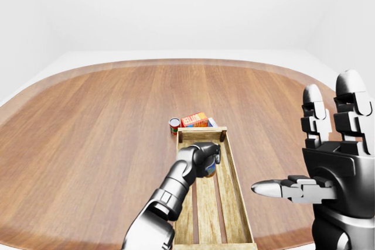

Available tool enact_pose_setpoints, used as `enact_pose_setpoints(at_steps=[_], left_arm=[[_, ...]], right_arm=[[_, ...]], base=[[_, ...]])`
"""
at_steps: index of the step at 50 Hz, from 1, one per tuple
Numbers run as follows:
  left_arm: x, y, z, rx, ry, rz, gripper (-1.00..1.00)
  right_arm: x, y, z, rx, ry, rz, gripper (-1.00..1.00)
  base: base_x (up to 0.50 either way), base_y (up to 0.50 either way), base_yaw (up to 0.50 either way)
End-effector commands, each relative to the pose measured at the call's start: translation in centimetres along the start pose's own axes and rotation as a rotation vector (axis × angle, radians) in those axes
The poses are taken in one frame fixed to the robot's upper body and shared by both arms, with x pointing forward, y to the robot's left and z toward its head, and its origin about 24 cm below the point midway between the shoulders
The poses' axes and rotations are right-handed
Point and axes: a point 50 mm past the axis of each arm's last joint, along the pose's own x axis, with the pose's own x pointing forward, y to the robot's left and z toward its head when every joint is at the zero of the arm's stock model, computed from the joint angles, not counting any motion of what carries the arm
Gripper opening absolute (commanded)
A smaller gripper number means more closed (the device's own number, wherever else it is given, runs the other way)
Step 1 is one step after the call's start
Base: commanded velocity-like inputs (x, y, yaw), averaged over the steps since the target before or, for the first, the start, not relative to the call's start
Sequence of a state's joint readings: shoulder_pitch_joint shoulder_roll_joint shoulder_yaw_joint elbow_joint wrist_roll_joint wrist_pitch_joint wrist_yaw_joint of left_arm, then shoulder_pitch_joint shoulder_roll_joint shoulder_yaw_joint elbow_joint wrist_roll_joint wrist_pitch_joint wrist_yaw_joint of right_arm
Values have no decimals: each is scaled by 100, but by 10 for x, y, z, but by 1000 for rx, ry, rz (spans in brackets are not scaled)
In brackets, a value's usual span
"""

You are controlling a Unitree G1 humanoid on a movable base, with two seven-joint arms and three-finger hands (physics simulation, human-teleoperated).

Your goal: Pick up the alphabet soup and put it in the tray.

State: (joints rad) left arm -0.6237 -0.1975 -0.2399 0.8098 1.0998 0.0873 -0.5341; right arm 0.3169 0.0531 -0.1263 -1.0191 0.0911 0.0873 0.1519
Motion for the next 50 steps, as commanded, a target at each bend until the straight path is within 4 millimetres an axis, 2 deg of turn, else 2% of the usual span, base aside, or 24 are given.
enact_pose_setpoints(at_steps=[1,14,15,16,17,20,31,33,36,39,40,45,46,50], left_arm=[[7,-11,1,-28,6,-19,-100],[11,-10,-2,-42,25,-20,-100],[11,-8,-2,-48,26,-17,-92],[11,-6,-3,-47,32,-10,72],[11,-5,-3,-54,29,-10,100],[11,-7,-4,-45,31,-27,100],[11,5,0,-66,18,25,100],[10,9,2,-74,7,33,100],[0,27,10,-74,-51,74,100],[-18,45,23,-45,-128,108,100],[-34,58,33,-21,-186,139,100],[-67,85,46,19,-270,299,100],[-84,96,51,30,-308,383,100],[-111,105,55,80,-339,511,100]], right_arm=[[0,0,0,1,1,-1,98],[0,0,1,-2,-5,3,98],[0,1,1,-4,-2,6,98],[0,1,0,2,-1,9,98],[0,1,0,2,-2,11,98],[0,2,1,2,-5,14,98],[0,1,5,5,-19,11,98],[0,0,5,6,-19,10,98],[-1,0,6,5,-23,9,98],[0,0,5,5,-22,8,98],[0,0,4,9,-17,6,98],[0,2,1,14,-5,11,98],[1,2,0,15,-3,13,98],[1,2,-2,20,7,11,98]], base=[[0,0,0],[0,0,0],[0,0,0],[0,0,0],[0,0,0],[0,0,0],[0,0,0],[0,0,0],[0,0,0],[0,0,0],[0,0,0],[0,0,0],[0,0,0],[0,0,0]])
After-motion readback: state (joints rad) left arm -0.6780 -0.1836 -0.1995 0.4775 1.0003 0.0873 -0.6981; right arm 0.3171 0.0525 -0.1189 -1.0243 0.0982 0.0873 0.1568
